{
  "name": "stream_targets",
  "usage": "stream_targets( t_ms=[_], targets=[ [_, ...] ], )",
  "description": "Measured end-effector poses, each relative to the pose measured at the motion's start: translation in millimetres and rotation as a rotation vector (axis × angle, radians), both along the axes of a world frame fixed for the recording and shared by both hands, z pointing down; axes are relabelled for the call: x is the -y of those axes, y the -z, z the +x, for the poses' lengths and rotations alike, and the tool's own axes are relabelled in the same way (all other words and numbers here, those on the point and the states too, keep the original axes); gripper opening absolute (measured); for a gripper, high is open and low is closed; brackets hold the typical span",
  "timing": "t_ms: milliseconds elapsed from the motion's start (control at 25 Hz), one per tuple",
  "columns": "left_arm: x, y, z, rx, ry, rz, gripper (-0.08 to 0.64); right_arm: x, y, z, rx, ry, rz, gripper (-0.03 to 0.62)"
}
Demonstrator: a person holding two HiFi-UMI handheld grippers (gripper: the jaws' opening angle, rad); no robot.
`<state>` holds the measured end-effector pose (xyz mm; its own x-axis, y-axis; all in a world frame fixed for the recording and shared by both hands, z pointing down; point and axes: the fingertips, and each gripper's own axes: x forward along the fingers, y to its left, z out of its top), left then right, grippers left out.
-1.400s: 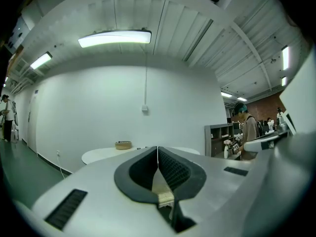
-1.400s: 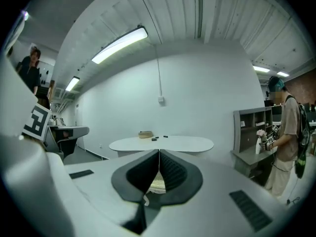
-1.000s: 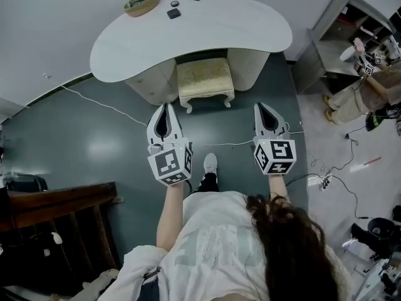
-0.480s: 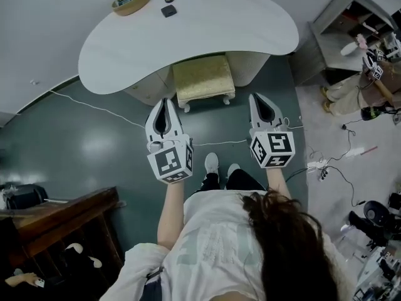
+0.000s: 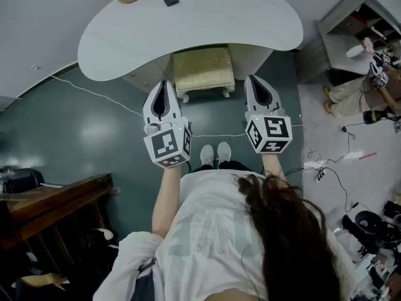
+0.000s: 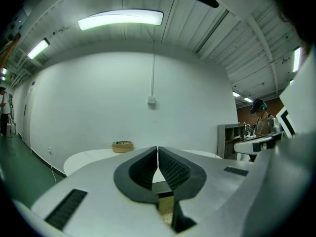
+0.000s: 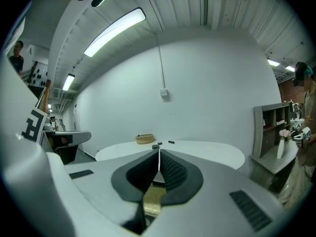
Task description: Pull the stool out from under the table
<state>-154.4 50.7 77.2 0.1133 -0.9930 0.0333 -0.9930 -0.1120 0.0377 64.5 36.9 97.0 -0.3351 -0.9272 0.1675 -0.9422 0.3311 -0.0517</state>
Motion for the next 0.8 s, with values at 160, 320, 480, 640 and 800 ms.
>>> stream_targets(
  t_ms=[160, 320, 480, 640, 800],
  targets=[
    [3, 2, 10, 0.009, 0.006, 0.004, 0.029, 1, -1, 3, 0.032, 0.033, -0.011, 0.032],
    [6, 5, 14, 0.004, 0.003, 0.025, 0.029, 1, 5, 1, 0.118, 0.082, 0.0, 0.032],
    [6, 12, 13, -0.034, 0.009, 0.072, 0.093, 6, 3, 4, 0.12, 0.07, -0.001, 0.083],
    [7, 9, 14, -0.086, -0.014, 0.088, 0.313, 11, -1, 9, 0.091, 0.036, 0.018, 0.327],
    [7, 10, 12, -0.085, -0.015, 0.098, 0.322, 11, -2, 9, 0.088, 0.04, 0.015, 0.333]
  ],
)
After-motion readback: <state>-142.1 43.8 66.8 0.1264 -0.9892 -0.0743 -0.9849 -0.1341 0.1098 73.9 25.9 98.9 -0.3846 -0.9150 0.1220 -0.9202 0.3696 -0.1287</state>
